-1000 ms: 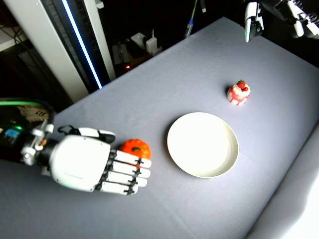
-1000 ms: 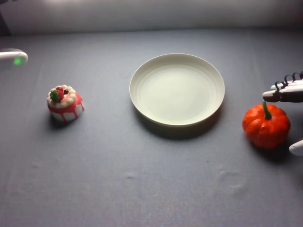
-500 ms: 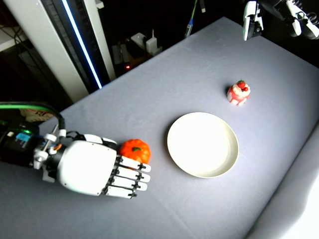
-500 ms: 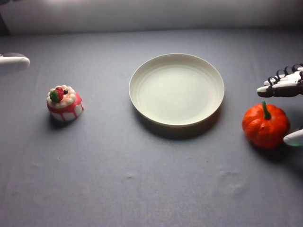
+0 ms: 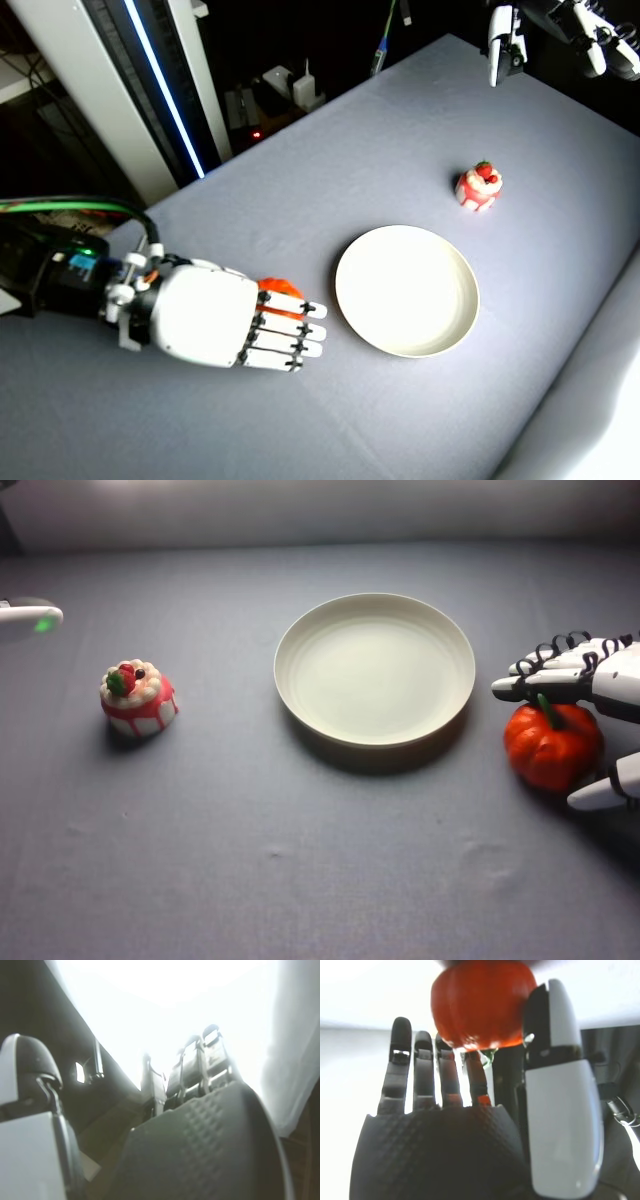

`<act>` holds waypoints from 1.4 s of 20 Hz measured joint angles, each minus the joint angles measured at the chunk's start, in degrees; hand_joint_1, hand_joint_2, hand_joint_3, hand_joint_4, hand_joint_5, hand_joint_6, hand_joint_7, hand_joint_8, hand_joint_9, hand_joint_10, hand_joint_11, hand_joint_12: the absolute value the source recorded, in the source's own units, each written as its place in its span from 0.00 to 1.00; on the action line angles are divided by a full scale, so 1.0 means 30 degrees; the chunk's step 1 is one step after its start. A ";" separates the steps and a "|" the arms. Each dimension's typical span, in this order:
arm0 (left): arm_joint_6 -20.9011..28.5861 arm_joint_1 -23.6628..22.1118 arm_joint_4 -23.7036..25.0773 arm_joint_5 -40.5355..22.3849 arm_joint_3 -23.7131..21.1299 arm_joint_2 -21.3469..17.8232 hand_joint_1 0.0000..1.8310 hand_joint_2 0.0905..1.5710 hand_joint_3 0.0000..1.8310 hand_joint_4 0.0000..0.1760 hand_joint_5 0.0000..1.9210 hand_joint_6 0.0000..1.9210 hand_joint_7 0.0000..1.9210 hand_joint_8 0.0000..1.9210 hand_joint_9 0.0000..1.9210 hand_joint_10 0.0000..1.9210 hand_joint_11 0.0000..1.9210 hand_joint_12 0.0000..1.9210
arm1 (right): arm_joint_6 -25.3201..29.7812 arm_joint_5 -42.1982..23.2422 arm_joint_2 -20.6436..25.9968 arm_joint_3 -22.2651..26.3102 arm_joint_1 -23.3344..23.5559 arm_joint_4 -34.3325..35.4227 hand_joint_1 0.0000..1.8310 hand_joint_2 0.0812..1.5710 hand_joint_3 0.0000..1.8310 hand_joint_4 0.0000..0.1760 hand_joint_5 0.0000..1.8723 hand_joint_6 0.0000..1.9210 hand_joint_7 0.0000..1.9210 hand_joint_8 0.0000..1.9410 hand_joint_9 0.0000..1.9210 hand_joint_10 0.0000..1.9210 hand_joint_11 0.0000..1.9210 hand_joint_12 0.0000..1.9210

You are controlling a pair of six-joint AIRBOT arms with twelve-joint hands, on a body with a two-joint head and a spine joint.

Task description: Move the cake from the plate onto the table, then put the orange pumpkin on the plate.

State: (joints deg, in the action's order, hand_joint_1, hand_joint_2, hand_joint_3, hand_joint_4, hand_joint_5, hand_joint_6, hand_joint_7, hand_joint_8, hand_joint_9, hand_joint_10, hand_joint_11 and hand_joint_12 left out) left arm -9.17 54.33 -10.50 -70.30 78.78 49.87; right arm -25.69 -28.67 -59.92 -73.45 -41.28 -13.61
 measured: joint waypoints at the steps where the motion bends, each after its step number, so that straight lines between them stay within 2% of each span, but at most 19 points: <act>1: 0.0000 0.0000 0.0051 0.0000 0.0000 0.0000 0.57 0.61 0.00 0.18 0.12 0.00 0.00 0.00 0.01 0.00 0.00 0.34 | 0.0000 0.0117 -0.0102 -0.0051 0.0000 0.0000 0.51 0.59 0.00 0.42 0.13 0.01 0.08 0.00 0.05 0.00 0.00 0.26; 2: 0.0007 0.0000 0.0095 0.0007 0.0000 0.0015 0.57 0.63 0.00 0.05 0.17 0.01 0.00 0.00 0.00 0.00 0.00 0.33 | 0.0000 0.0124 -0.0102 -0.0051 0.0000 0.0000 0.50 0.59 0.00 0.39 0.14 0.00 0.09 0.00 0.06 0.01 0.00 0.32; 3: 0.0000 0.0000 0.0153 0.0015 0.0000 0.0015 0.56 0.63 0.00 0.08 0.16 0.00 0.00 0.00 0.00 0.00 0.00 0.27 | 0.0007 0.0117 -0.0102 -0.0087 0.0000 0.0000 0.48 0.58 0.00 0.33 0.16 0.01 0.11 0.00 0.08 0.01 0.00 0.39; 4: 0.0000 0.0000 0.0153 0.0015 0.0000 0.0015 0.54 0.61 0.00 0.28 0.09 0.00 0.00 0.00 0.01 0.00 0.00 0.21 | 0.0044 0.0109 -0.0102 -0.0087 0.0000 0.0007 0.49 0.58 0.00 0.20 0.18 0.01 0.14 0.01 0.11 0.02 0.00 0.46; 5: 0.0000 0.0000 0.0138 0.0022 0.0000 0.0015 0.53 0.60 0.00 0.40 0.07 0.00 0.00 0.00 0.02 0.00 0.00 0.21 | 0.0066 0.0044 -0.0102 -0.0087 0.0007 0.0007 0.50 0.58 0.00 0.14 0.20 0.01 0.16 0.01 0.15 0.03 0.00 0.51; 6: 0.0000 0.0000 0.0153 0.0015 0.0000 0.0015 0.53 0.60 0.00 0.42 0.06 0.00 0.00 0.00 0.02 0.00 0.00 0.21 | 0.0066 0.0029 -0.0102 -0.0087 0.0015 -0.0036 0.56 0.60 0.00 0.00 0.25 0.01 0.23 0.01 0.22 0.06 0.00 0.67; 8: 0.0000 0.0000 0.0146 0.0007 0.0000 0.0015 0.55 0.61 0.00 0.37 0.01 0.00 0.00 0.00 0.02 0.00 0.00 0.19 | 0.0146 -0.0102 -0.0095 -0.0087 0.0015 -0.0036 0.62 0.64 0.00 0.00 0.38 0.02 0.43 0.05 0.31 0.34 0.15 0.80; 9: 0.0000 0.0000 0.0160 0.0015 0.0000 0.0015 0.55 0.60 0.00 0.28 0.00 0.00 0.00 0.00 0.04 0.01 0.00 0.18 | 0.0131 -0.0233 -0.0095 -0.0087 0.0015 -0.0051 0.66 0.72 0.00 0.00 0.39 0.50 0.48 0.51 0.37 0.62 0.30 0.89; 10: 0.0000 0.0000 0.0160 0.0007 0.0000 0.0036 0.55 0.60 0.00 0.22 0.00 0.00 0.00 0.00 0.04 0.00 0.00 0.15 | 0.0131 -0.0299 -0.0095 -0.0095 0.0015 -0.0051 0.61 0.75 0.00 0.00 0.41 0.64 0.43 0.59 0.41 0.75 0.38 0.93; 11: 0.0000 0.0000 0.0131 0.0029 0.0000 0.0058 0.56 0.60 0.00 0.15 0.03 0.00 0.00 0.00 0.04 0.00 0.00 0.12 | 0.0146 -0.0313 -0.0095 -0.0087 0.0015 -0.0080 0.60 0.76 0.00 0.00 0.42 0.67 0.47 0.82 0.50 0.95 0.53 0.99; 12: 0.0000 0.0000 0.0138 0.0029 0.0000 0.0117 0.55 0.60 0.00 0.15 0.06 0.01 0.00 0.00 0.04 0.00 0.00 0.11 | 0.0146 -0.0306 -0.0095 -0.0095 0.0015 -0.0080 0.61 0.75 0.00 0.00 0.43 0.67 0.49 0.95 0.56 0.99 0.62 1.00; 16: 0.0000 0.0000 0.0204 0.0051 0.0000 0.0138 0.56 0.60 0.00 0.28 0.00 0.00 0.00 0.00 0.06 0.00 0.00 0.23 | 0.0138 -0.0036 -0.0095 -0.0087 0.0284 -0.0277 0.60 0.77 0.00 0.00 0.40 0.71 0.45 0.96 0.51 1.00 0.57 1.00; 18: 0.0000 0.0000 0.0204 0.0051 0.0000 0.0138 0.55 0.61 0.00 0.28 0.00 0.00 0.01 0.00 0.07 0.01 0.00 0.23 | 0.0124 0.0124 -0.0066 -0.0087 0.0386 -0.0342 0.65 0.78 0.02 0.00 0.39 0.65 0.40 0.88 0.48 1.00 0.54 1.00; 19: 0.0000 0.0000 0.0211 0.0058 0.0000 0.0138 0.55 0.62 0.01 0.14 0.00 0.00 0.01 0.00 0.07 0.01 0.00 0.23 | 0.0109 0.0233 -0.0029 -0.0087 0.0532 -0.0437 0.66 0.77 0.02 0.00 0.39 0.63 0.41 0.84 0.47 1.00 0.53 1.00; 23: 0.0000 0.0000 0.0211 0.0073 0.0000 0.0138 0.54 0.64 0.00 0.20 0.00 0.00 0.00 0.00 0.07 0.00 0.00 0.22 | 0.0109 0.0379 0.0772 0.0109 0.1166 -0.0488 0.67 0.75 0.01 0.00 0.40 0.62 0.46 0.73 0.45 0.92 0.48 1.00; 25: 0.0000 0.0000 0.0189 0.0117 0.0000 0.0168 0.53 0.61 0.00 0.16 0.00 0.00 0.00 0.00 0.10 0.01 0.00 0.32 | 0.0102 0.0488 0.1151 0.0328 0.1887 -0.1049 0.67 0.75 0.00 0.00 0.40 0.62 0.46 0.74 0.43 0.94 0.47 1.00; 26: 0.0007 0.0000 0.0204 0.0131 0.0007 0.0233 0.55 0.59 0.00 0.31 0.03 0.00 0.00 0.00 0.10 0.00 0.00 0.19 | 0.0102 0.0444 0.1311 0.0474 0.2331 -0.1355 0.66 0.76 0.00 0.00 0.40 0.64 0.45 0.73 0.47 0.94 0.51 1.00; 27: -0.0007 0.0000 0.0299 0.0168 0.0000 0.0233 0.55 0.59 0.00 0.31 0.03 0.00 0.00 0.00 0.10 0.00 0.00 0.19 | 0.0102 0.0401 0.1370 0.0532 0.2637 -0.1668 0.66 0.76 0.00 0.00 0.40 0.64 0.45 0.73 0.47 0.94 0.51 1.00; 28: 0.0000 0.0000 0.0335 0.0204 0.0007 0.0233 0.54 0.59 0.00 0.48 0.04 0.00 0.00 0.00 0.09 0.01 0.00 0.10 | 0.0087 0.0372 0.1362 0.0576 0.2892 -0.1887 0.65 0.73 0.07 0.00 0.39 0.69 0.44 0.74 0.51 0.97 0.56 1.00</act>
State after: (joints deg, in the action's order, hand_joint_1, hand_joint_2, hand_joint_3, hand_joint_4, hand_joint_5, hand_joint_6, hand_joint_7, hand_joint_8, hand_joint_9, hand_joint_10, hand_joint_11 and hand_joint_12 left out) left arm -9.17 54.33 -9.50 -69.69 78.81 50.57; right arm -25.43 -27.55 -55.83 -71.72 -32.60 -19.27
